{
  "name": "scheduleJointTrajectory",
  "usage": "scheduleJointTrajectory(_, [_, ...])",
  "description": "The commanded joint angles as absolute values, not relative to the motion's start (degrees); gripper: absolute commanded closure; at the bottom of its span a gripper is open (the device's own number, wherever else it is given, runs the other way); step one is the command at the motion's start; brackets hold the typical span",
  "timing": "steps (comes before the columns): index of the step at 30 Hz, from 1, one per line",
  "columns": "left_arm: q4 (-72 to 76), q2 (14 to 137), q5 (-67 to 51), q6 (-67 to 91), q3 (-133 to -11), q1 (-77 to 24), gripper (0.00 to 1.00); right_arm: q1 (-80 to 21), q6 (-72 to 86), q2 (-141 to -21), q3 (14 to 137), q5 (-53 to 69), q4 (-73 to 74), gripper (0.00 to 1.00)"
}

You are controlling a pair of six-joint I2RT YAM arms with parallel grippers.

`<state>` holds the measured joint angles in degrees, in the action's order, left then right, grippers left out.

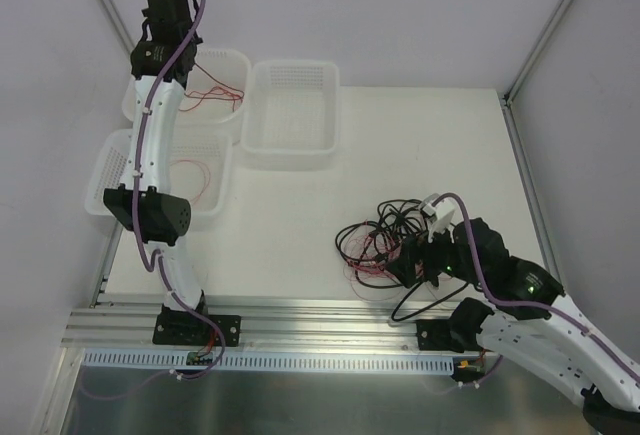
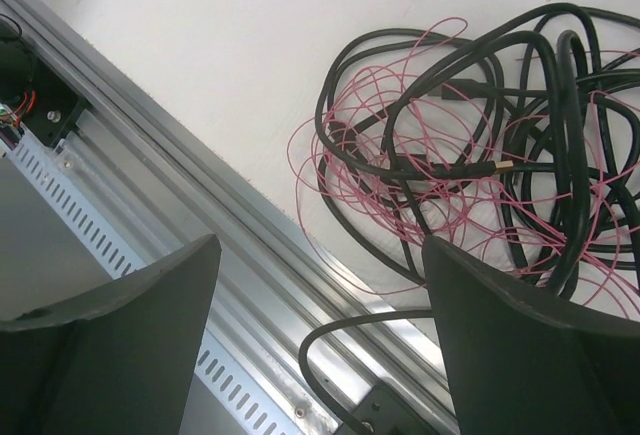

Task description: Untangle the cables

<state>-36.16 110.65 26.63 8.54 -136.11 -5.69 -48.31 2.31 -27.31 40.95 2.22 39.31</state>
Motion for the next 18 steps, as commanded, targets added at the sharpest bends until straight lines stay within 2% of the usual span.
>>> scheduleJointTrajectory(1, [-20.6, 114.0, 26.7, 8.8, -135.5, -3.5, 1.00, -48.6, 2.8, -29.6, 43.4, 4.9, 39.5, 0.13])
scheduleJointTrajectory(9, [-12.0, 126.3, 26.3, 7.6, -134.7, 1.1, 0.99, -48.6, 2.5, -34.5, 43.9, 4.0, 38.8, 0.10])
scheduleJointTrajectory(12, [-11.8, 129.9, 23.3, 7.5, -134.7, 2.6, 0.93, -48.6, 2.4, -35.9, 44.5, 4.5, 38.2, 0.07])
scheduleJointTrajectory(16, [-11.9, 131.3, 20.6, 8.0, -132.3, 4.5, 0.79, -48.6, 2.5, -36.8, 44.6, 4.0, 37.7, 0.03])
scheduleJointTrajectory(17, [-11.8, 131.4, 20.1, 7.9, -131.7, 4.7, 0.70, -48.5, 2.5, -37.0, 44.6, 3.8, 37.5, 0.03])
scheduleJointTrajectory(18, [-11.9, 131.3, 19.3, 7.9, -131.1, 4.8, 0.65, -48.6, 2.5, -37.2, 44.6, 3.8, 37.4, 0.02])
